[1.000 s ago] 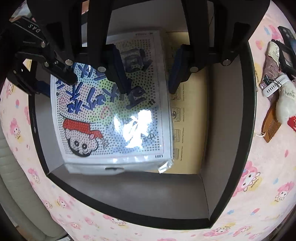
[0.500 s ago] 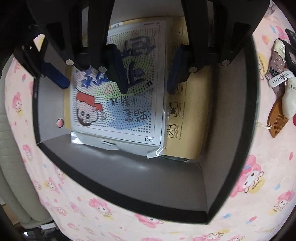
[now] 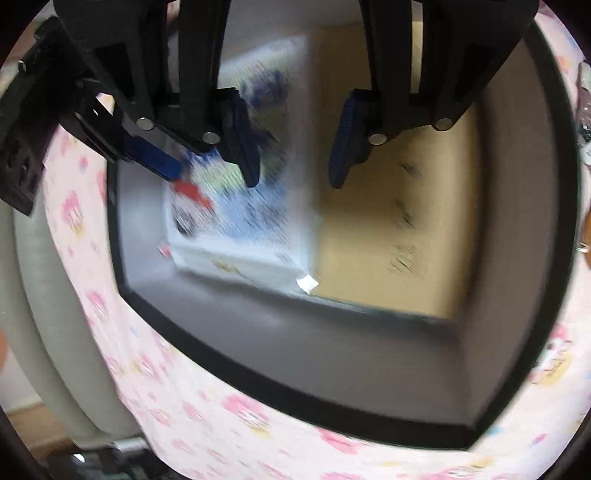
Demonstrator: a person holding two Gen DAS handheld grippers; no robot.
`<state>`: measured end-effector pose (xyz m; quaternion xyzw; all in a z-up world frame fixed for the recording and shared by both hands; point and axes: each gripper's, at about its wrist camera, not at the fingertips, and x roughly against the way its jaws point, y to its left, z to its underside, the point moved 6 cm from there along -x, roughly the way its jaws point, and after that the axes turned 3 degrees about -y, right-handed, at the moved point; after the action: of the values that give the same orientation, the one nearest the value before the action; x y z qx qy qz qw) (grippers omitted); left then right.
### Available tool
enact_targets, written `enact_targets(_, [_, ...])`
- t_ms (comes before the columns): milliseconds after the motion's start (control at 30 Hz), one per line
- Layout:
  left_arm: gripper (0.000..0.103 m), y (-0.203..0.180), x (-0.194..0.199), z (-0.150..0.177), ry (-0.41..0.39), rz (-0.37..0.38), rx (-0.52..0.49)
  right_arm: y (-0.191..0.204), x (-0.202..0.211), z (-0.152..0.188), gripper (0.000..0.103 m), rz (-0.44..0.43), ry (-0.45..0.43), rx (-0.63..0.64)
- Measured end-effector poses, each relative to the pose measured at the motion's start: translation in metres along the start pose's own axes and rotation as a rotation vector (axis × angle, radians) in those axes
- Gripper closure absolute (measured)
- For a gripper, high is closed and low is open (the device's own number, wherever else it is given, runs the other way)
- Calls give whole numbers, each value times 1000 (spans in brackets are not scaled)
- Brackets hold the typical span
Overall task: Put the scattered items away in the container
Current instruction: 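Open both tools to release the crayon pack and lift away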
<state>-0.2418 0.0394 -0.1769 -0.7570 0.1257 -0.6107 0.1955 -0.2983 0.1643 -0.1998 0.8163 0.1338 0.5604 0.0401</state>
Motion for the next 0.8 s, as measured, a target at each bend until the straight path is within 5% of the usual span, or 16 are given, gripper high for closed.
enact_targets(233, [78,-12,-4,9,60,-5,-5,-10,-13,-35,58,43,16,-18])
enact_targets(367, [74,0,-1,14,58,38,-30,-21,-18,-20,58,18,62,-53])
enact_targets(500, [74,10,14,18,38,112,48,-19,-13,-11,59,23,58,-10])
enact_targets(800, [72,14,18,57,93,62,40,-21,-18,0,58,11,71,-22])
